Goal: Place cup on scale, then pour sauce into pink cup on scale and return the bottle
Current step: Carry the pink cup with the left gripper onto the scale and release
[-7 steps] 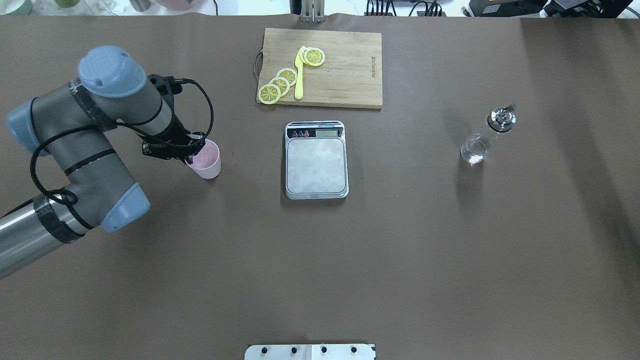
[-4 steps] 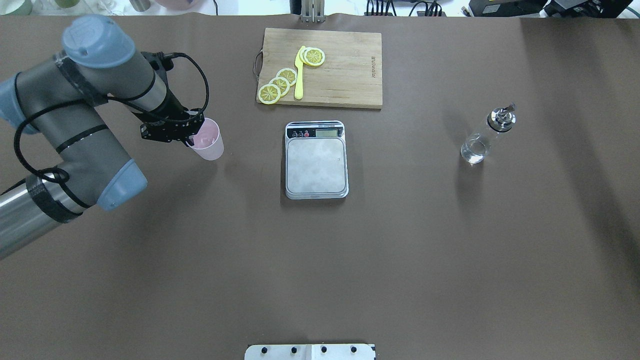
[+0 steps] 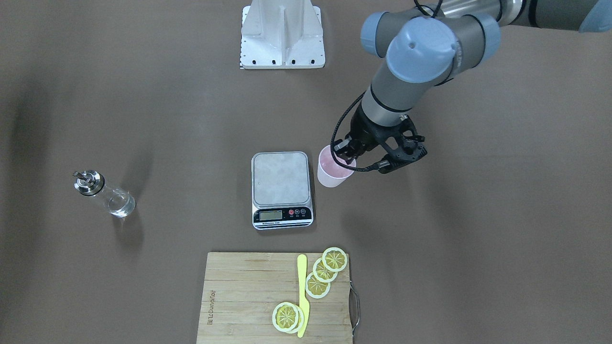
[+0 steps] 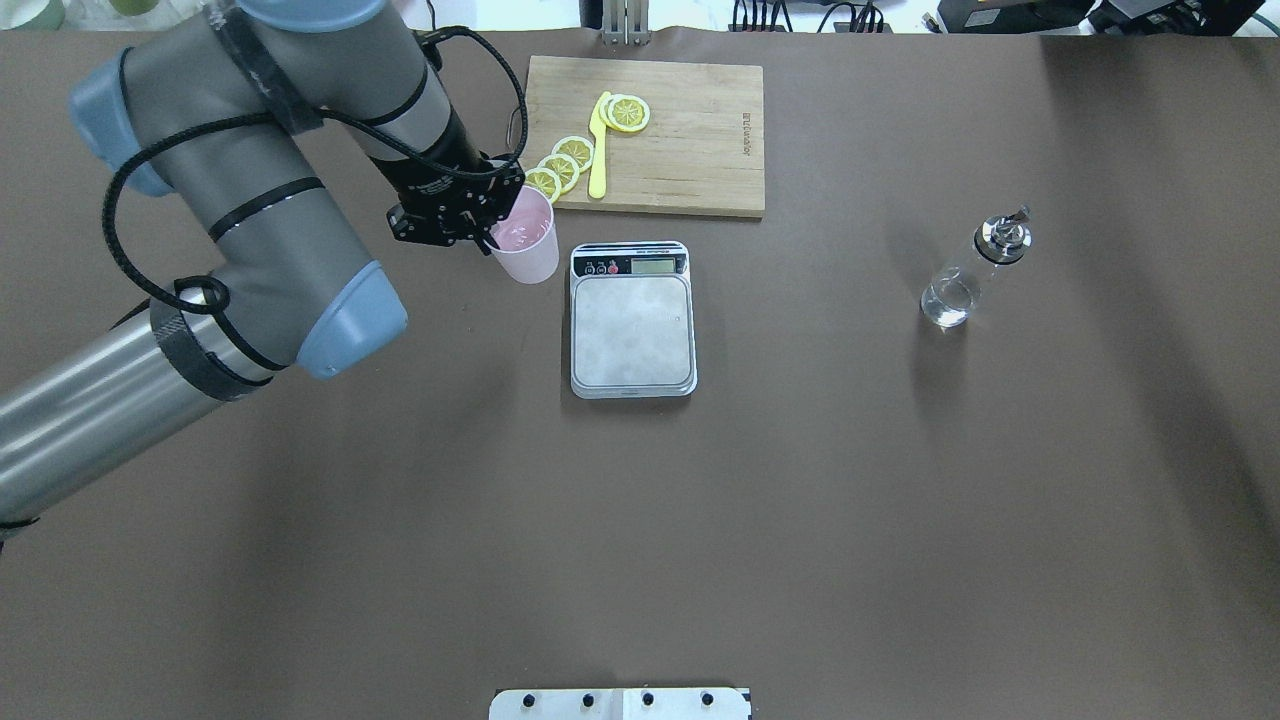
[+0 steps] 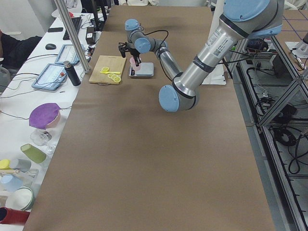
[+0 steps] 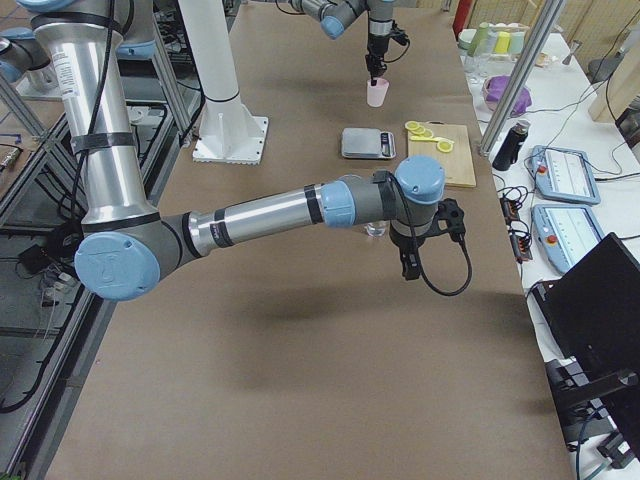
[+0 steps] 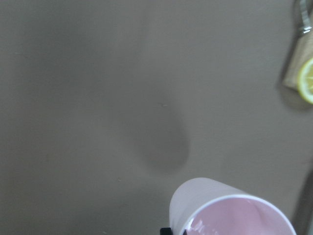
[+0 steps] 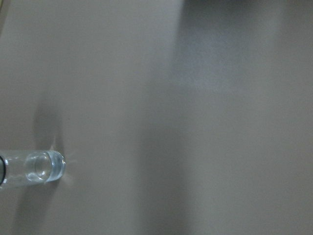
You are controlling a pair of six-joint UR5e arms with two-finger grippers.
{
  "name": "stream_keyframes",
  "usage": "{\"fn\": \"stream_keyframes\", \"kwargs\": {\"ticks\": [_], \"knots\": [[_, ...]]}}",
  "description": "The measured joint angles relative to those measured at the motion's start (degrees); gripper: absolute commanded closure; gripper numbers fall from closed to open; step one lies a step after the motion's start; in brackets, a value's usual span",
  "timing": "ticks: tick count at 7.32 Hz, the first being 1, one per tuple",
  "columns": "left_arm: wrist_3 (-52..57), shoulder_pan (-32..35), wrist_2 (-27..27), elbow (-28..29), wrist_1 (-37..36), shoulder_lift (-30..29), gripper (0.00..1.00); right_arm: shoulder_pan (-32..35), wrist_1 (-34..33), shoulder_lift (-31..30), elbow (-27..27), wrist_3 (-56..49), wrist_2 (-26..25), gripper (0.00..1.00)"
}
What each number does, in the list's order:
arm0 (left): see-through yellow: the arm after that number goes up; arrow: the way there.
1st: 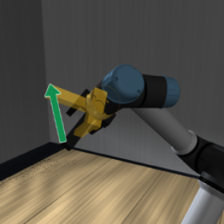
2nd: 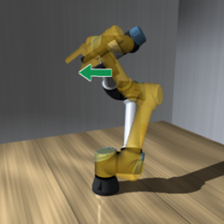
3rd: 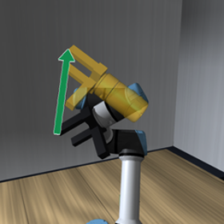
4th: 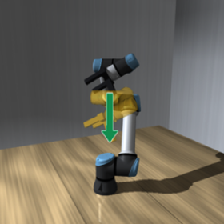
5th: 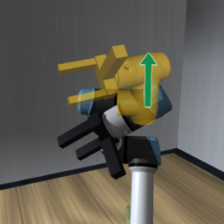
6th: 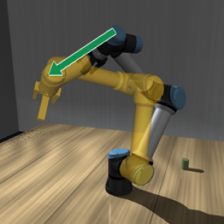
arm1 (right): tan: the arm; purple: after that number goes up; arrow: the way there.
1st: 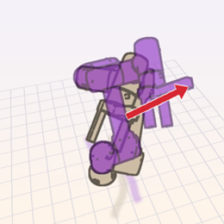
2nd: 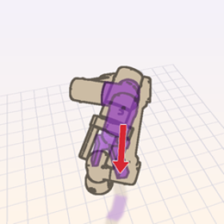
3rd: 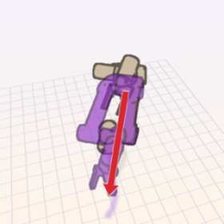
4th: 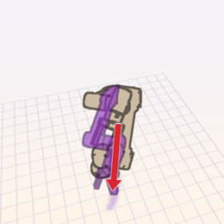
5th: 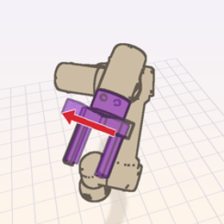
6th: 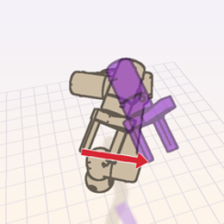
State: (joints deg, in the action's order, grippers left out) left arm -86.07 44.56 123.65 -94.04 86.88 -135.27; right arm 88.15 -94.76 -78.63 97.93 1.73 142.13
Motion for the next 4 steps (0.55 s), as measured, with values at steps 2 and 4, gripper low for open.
{"fn": "stream_keyframes", "kwargs": {"ticks": [2,4], "knots": [[-4.1,-4.9,-4.9,1.6,-0.2,-3.4,1.00,-2.7,0.4,3.5,4.1,9.6,-0.2,0.00],[-5.0,-7.5,-8.2,5.5,0.5,-5.8,1.00,-5.9,0.7,4.3,10.4,15.5,-3.1,0.00]]}}
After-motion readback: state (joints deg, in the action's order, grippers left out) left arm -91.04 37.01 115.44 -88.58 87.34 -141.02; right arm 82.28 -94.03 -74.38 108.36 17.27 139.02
